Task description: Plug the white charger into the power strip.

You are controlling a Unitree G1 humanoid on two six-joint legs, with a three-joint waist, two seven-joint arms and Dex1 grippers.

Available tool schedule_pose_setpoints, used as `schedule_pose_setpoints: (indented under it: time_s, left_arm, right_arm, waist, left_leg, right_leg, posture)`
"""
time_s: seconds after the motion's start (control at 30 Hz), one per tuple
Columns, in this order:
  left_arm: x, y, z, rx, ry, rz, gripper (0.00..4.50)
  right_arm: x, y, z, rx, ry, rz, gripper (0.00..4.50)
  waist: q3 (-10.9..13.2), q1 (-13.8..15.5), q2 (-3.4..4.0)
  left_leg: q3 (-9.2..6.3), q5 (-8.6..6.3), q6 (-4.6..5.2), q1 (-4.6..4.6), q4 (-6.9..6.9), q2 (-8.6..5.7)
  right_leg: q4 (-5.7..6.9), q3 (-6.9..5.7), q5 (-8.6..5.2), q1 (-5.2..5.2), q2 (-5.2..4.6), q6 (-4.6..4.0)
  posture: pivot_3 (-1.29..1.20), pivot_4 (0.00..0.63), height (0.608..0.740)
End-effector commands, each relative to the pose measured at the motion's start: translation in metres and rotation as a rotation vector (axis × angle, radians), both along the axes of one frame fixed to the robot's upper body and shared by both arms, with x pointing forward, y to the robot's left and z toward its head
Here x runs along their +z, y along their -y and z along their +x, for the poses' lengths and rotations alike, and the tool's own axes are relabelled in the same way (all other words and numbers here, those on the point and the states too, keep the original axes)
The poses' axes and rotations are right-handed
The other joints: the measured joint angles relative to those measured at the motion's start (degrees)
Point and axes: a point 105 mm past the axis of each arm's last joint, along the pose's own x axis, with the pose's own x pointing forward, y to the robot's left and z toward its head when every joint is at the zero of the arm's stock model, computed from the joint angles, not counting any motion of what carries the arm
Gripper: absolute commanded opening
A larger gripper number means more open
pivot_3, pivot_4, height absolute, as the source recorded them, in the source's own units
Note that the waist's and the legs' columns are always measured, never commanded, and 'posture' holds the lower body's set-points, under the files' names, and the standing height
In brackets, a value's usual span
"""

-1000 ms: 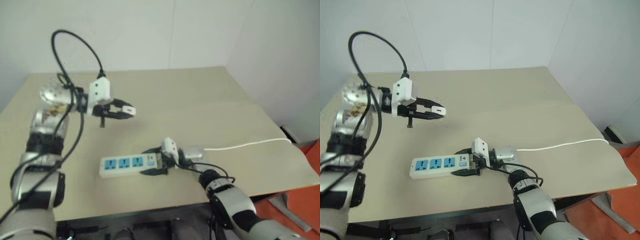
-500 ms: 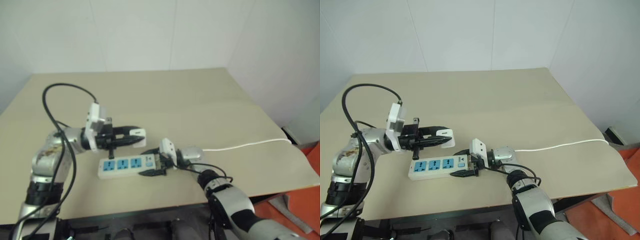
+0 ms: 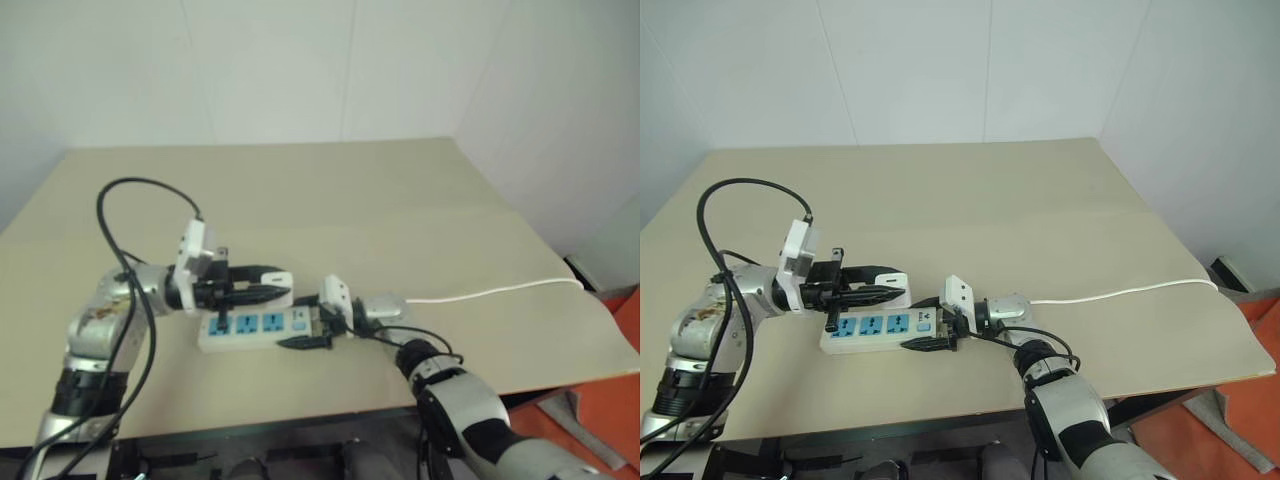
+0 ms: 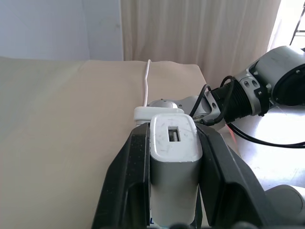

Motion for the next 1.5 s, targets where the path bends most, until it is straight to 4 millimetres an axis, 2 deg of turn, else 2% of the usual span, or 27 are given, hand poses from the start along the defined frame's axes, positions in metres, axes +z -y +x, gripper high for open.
schedule_pose_setpoints:
  time_s: [0.03,0.33,0.47,0.73,1.13,1.5]
  left_arm:
    - [-0.005,-0.005,0.001,0.009,0.024,-0.001,1.01]
    - [-0.019,-0.011,0.008,-0.014,0.003,-0.034,1.01]
    - [-0.032,-0.011,0.006,-0.046,0.01,0.004,1.01]
    - [-0.046,-0.01,0.011,-0.073,-0.003,0.042,1.01]
    - [-0.046,-0.006,0.019,-0.068,0.019,0.027,1.01]
    - [-0.06,-0.006,0.014,-0.08,-0.009,0.055,1.01]
  right_arm:
    - [0.005,0.003,0.004,-0.015,0.013,0.005,3.44]
    - [0.005,0.004,0.005,-0.012,0.014,-0.003,3.44]
    - [0.006,0.005,0.005,-0.013,0.016,-0.004,3.44]
    - [0.005,0.007,0.005,-0.016,0.017,-0.006,3.44]
    - [0.004,0.009,0.005,-0.02,0.016,-0.008,3.44]
    - [0.005,0.01,0.006,-0.018,0.017,-0.011,3.44]
  waist:
    - [0.0,0.0,0.0]
    - [0.0,0.1,0.0]
    - [0.0,0.2,0.0]
    - [0.0,0.2,0.0]
    - [0.0,0.5,0.0]
    - [0.0,0.8,0.0]
  left_leg:
    - [0.0,0.0,0.0,0.01,0.0,0.0]
    - [0.0,0.0,0.0,0.01,0.0,0.0]
    - [0.0,0.0,0.0,0.0,0.0,0.0]
    - [0.0,0.0,0.0,0.0,0.0,0.0]
    - [0.0,0.0,0.0,-0.01,0.0,-0.01]
    - [0.01,0.0,0.0,0.0,-0.01,0.0]
  right_leg:
    - [0.0,0.0,0.0,0.0,0.0,0.0]
    - [-0.02,0.0,0.0,0.02,0.0,0.0]
    - [-0.03,0.0,0.0,0.02,0.0,0.0]
    - [-0.04,0.0,0.0,0.03,0.0,0.0]
    - [-0.07,0.0,0.0,0.03,0.0,0.0]
    - [-0.08,0.0,0.0,0.03,0.0,0.0]
  posture:
    - [0.0,0.15,0.74]
    - [0.0,0.15,0.74]
    - [0.0,0.15,0.74]
    - [0.0,0.15,0.74]
    - [0.0,0.15,0.74]
    - [0.0,0.15,0.74]
